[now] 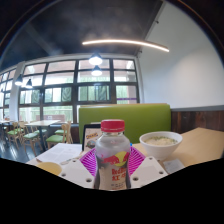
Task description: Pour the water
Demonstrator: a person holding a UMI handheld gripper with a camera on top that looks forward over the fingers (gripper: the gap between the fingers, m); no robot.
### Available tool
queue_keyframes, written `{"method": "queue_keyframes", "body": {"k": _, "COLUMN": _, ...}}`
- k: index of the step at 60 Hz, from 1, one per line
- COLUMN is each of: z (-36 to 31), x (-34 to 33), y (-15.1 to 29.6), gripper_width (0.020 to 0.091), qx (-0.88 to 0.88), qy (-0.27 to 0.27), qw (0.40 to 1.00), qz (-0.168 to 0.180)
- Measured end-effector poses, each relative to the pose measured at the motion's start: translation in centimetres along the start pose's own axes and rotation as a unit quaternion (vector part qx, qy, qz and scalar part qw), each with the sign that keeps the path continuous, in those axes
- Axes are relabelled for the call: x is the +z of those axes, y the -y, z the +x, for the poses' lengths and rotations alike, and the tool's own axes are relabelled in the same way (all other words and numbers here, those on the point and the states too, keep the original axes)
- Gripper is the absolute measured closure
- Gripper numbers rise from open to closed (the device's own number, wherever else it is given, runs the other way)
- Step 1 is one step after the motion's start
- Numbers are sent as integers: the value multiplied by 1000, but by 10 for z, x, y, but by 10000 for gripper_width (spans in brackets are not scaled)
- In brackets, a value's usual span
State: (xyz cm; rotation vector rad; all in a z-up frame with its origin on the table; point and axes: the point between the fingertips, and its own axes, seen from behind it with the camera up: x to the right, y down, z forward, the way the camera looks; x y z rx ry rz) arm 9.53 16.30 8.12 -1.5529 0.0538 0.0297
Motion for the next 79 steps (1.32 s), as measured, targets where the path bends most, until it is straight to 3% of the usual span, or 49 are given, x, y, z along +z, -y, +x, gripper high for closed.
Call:
{"method": "queue_keyframes", "body": {"k": 5, "z": 3, "x": 7, "y": -22, "gripper_width": 752, "qx": 11, "qy": -1, "qw": 1000, "qz": -20}}
{"method": "queue_keyframes", "body": {"k": 6, "z": 0, "x": 7, "y": -12, "gripper_width": 752, "qx": 9, "qy": 1, "qw": 1000, "qz": -13}}
{"method": "queue_keyframes", "body": {"k": 7, "z": 7, "x": 7, "y": -32, "gripper_width": 754, "qx": 15, "qy": 3, "qw": 1000, "qz": -6}}
{"method": "queue_keyframes", "body": {"k": 8, "z": 14, "x": 2, "y": -9, "gripper_width": 755, "qx": 14, "qy": 0, "qw": 1000, "qz": -9}}
{"method": "queue_keyframes", "body": {"k": 28, "z": 1, "x": -7, "y": -15, "gripper_width": 725, "qx": -22, "qy": -12, "qw": 1000, "qz": -5}}
{"method": "queue_keyframes", "body": {"k": 36, "z": 1, "x": -9, "y": -13, "gripper_width": 572, "qx": -17, "qy": -10, "qw": 1000, "qz": -11}}
{"method": "queue_keyframes", "body": {"k": 39, "z": 22, "x": -10, "y": -10, "gripper_width": 431, "qx": -6, "qy": -8, "qw": 999, "qz": -49}}
{"method": "queue_keyframes", "body": {"k": 40, "z": 20, "x": -13, "y": -10, "gripper_width": 347, "qx": 2, "qy": -3, "qw": 998, "qz": -56}}
{"method": "queue_keyframes", "body": {"k": 42, "z": 18, "x": -23, "y": -4, "gripper_width": 253, "qx": 16, "qy": 10, "qw": 998, "qz": -56}}
{"method": "queue_keyframes", "body": {"k": 46, "z": 0, "x": -40, "y": 0, "gripper_width": 289, "qx": 31, "qy": 4, "qw": 999, "qz": -44}}
{"method": "queue_keyframes", "body": {"k": 51, "z": 26, "x": -85, "y": 29, "gripper_width": 281, "qx": 14, "qy": -9, "qw": 998, "qz": -54}}
{"method": "queue_keyframes", "body": {"k": 56, "z": 8, "x": -132, "y": 39, "gripper_width": 280, "qx": -5, "qy": -23, "qw": 998, "qz": -54}}
{"method": "queue_keyframes", "body": {"k": 64, "z": 12, "x": -213, "y": 88, "gripper_width": 280, "qx": -15, "qy": -8, "qw": 998, "qz": -54}}
{"method": "queue_keyframes", "body": {"k": 68, "z": -29, "x": -246, "y": 85, "gripper_width": 282, "qx": -13, "qy": 4, "qw": 998, "qz": -53}}
{"method": "queue_keyframes", "body": {"k": 79, "z": -57, "x": -332, "y": 73, "gripper_width": 285, "qx": 9, "qy": 16, "qw": 998, "qz": -63}}
